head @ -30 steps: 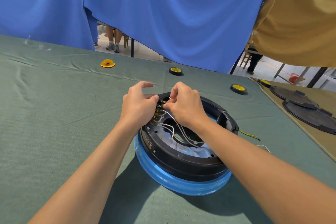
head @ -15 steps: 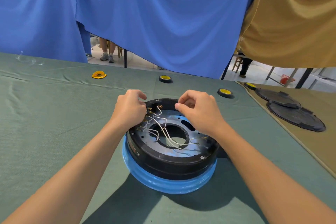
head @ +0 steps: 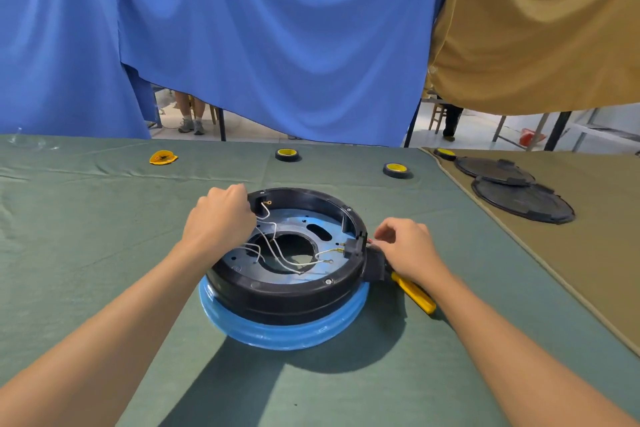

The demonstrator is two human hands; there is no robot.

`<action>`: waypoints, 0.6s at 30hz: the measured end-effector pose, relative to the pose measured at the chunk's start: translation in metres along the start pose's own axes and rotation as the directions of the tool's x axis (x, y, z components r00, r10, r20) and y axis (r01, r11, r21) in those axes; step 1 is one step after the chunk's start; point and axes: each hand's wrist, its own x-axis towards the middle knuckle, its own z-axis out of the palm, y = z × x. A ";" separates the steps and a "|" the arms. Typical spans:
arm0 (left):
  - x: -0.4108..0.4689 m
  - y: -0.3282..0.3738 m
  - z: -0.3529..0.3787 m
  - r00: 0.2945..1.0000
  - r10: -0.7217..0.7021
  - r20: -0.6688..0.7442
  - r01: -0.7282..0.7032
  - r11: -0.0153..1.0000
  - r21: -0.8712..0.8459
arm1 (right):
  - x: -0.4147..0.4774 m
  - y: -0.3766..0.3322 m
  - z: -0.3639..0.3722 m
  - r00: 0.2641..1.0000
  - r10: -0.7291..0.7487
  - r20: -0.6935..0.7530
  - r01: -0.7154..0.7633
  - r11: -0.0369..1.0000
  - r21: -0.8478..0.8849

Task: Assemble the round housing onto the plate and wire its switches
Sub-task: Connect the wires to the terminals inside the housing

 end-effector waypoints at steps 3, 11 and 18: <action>-0.002 0.000 0.000 1.000 0.010 -0.012 -0.010 1.000 -0.001 | 0.003 0.003 0.000 1.000 -0.007 0.015 0.008 1.000 -0.017; -0.001 -0.002 0.001 0.998 0.044 -0.033 -0.044 0.999 0.003 | 0.011 0.000 -0.013 0.997 -0.072 -0.036 0.071 0.997 -0.026; 0.002 -0.005 0.003 0.998 0.042 -0.040 -0.043 0.999 -0.031 | 0.010 -0.011 -0.029 0.992 -0.123 -0.021 0.124 0.990 0.066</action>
